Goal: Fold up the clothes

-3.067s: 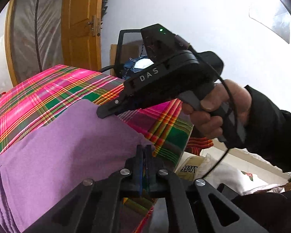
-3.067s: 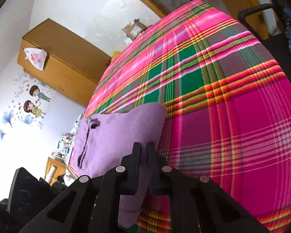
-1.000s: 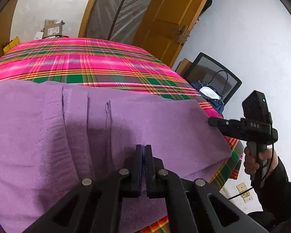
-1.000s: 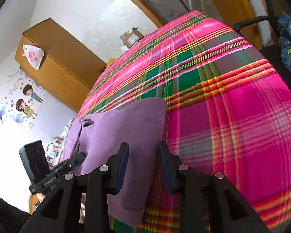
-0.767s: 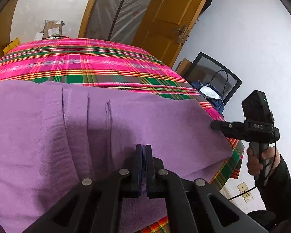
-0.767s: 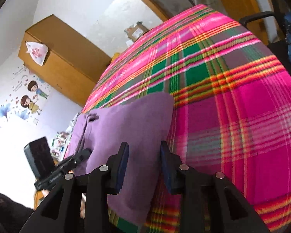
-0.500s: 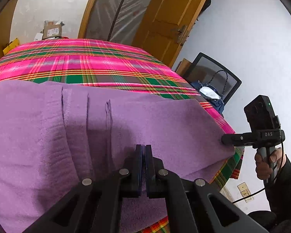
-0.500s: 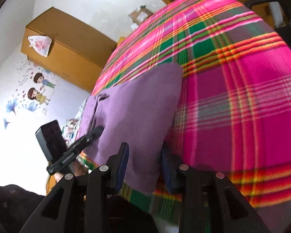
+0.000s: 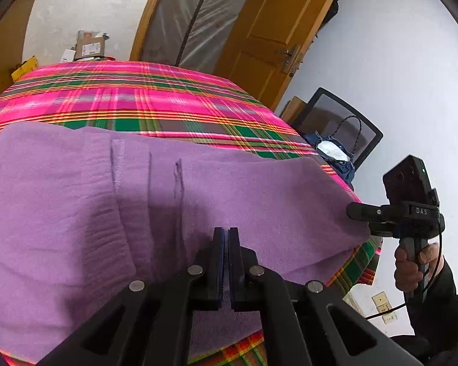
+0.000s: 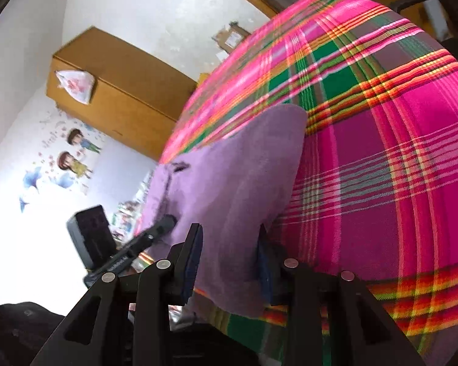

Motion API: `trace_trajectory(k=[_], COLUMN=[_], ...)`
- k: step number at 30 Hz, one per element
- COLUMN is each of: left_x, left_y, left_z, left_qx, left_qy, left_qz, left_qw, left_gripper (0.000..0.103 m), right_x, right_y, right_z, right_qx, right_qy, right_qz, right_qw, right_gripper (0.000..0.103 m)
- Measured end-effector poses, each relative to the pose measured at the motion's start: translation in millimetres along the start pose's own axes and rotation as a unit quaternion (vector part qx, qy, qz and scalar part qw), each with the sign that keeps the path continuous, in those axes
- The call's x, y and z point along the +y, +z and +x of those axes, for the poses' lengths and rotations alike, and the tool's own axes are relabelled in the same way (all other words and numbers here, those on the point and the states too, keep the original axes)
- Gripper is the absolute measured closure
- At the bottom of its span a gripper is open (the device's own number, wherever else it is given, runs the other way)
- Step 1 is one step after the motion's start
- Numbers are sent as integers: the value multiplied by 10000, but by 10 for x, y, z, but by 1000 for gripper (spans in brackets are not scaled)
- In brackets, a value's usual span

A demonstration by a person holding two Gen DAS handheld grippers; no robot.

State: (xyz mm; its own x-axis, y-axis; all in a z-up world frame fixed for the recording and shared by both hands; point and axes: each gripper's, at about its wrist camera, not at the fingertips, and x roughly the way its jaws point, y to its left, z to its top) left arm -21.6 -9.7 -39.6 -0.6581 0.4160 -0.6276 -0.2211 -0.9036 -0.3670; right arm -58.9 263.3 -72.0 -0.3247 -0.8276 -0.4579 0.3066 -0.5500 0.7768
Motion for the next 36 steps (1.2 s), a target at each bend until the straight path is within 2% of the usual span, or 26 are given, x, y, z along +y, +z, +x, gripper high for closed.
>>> trace_trajectory(k=[4, 6, 9, 20, 29, 36], left_x=[21, 11, 15, 27, 196, 330], left_y=[-11, -14, -18, -8, 4, 23], left_z=[15, 21, 30, 10, -299, -431], left_qx=[34, 40, 40, 32, -302, -457], left_qy=[33, 50, 47, 8, 271, 427], left_qz=[-13, 26, 50, 65, -157, -271], left_qw=[10000, 10000, 10000, 10000, 9991, 9977], left_gripper=[102, 102, 102, 102, 102, 102], right_x=[-7, 21, 83, 691, 1322, 1762], right_y=[18, 32, 56, 262, 490, 634], right_z=[56, 57, 5, -103, 101, 502], right_qx=[2, -104, -283, -553, -429, -92], right_qy=[-177, -189, -80, 341, 622, 775], right_qz=[-10, -27, -113, -750, -1398, -1840], right_qw=[9998, 9998, 9995, 9951, 9873, 9798], right_gripper=[72, 86, 88, 89, 89, 89])
